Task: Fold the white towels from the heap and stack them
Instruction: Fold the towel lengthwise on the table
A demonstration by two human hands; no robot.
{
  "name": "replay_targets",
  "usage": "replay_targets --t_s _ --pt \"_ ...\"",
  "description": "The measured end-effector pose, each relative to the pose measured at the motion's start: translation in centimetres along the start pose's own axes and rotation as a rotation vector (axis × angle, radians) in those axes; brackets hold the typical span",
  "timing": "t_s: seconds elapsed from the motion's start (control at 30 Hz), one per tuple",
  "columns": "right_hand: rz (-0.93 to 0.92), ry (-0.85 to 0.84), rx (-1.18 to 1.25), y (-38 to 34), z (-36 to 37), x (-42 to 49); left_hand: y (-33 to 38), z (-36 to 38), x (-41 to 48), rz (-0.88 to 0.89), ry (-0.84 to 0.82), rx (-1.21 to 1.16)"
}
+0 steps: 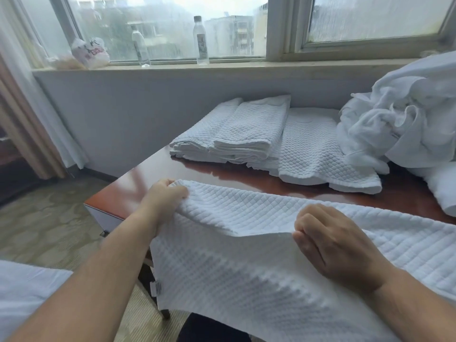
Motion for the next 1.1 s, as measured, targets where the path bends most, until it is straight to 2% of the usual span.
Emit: replay_targets --t_s 0.13,0.2,0.23,0.3,0.33,0.4,0.47,0.53,0.6,0.73,0.83,0.93,1.0,1.1 --pt "0.018 -0.106 -0.035 -0.4 0.1 0.1 0.4 -1.8 0.0 0.072 0.096 0.768" --pt "0.09 -0.209 -0.032 -0.4 0.4 0.2 0.2 -1.9 -0.2 0.081 0.087 0.991" --pt "0.185 -0.269 -0.001 -0.2 0.6 0.3 0.0 -1.9 -0.5 0.069 0.087 1.048" --pt "0.498 -0.331 0.164 1.0 0.5 0.6 -0.1 -1.8 -1.5 0.061 0.149 1.104" --pt "0.636 -0.323 0.257 1.6 0.1 0.5 0.1 -1.3 -2.2 0.13 0.202 1.106" --pt "0.758 -0.296 0.255 2.2 -1.2 0.3 0.9 0.9 -4.4 0.425 0.251 0.977" --pt "0.853 -0.371 -0.02 3.2 -2.3 -1.2 1.0 4.0 -6.4 0.64 0.115 0.823" --pt "0.994 -0.548 -0.237 3.9 -2.5 -3.3 0.0 6.9 -7.1 0.645 -0.063 0.855" --pt "1.086 -0.613 -0.171 4.3 -1.9 -4.8 -1.4 8.6 -6.6 0.613 -0.155 0.978" --pt "0.936 -0.569 -0.037 3.9 -0.7 -5.1 -1.1 8.2 -3.5 0.629 -0.212 1.063" --pt "0.802 -0.54 0.024 3.8 -0.6 -4.6 -0.1 7.3 -1.8 0.669 -0.206 0.996" --pt "0.697 -0.254 0.077 3.5 -1.3 -3.8 0.6 6.8 -3.1 0.866 -0.279 0.814" --pt "0.531 -0.095 0.024 3.2 -1.7 -3.6 0.6 6.8 -4.0 0.961 -0.341 0.801" --pt "0.352 -0.064 -0.071 2.7 -1.3 -3.8 0.7 6.9 -4.4 1.01 -0.329 0.76"
Point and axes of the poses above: each hand's wrist, its own x-axis towards the middle knuckle, its own z-axis out of the palm, y = z × x, the point moved 5 cm from there along x, towards the middle knuckle, and after that the axes turned 5 degrees about x, right-handed, at the moved point
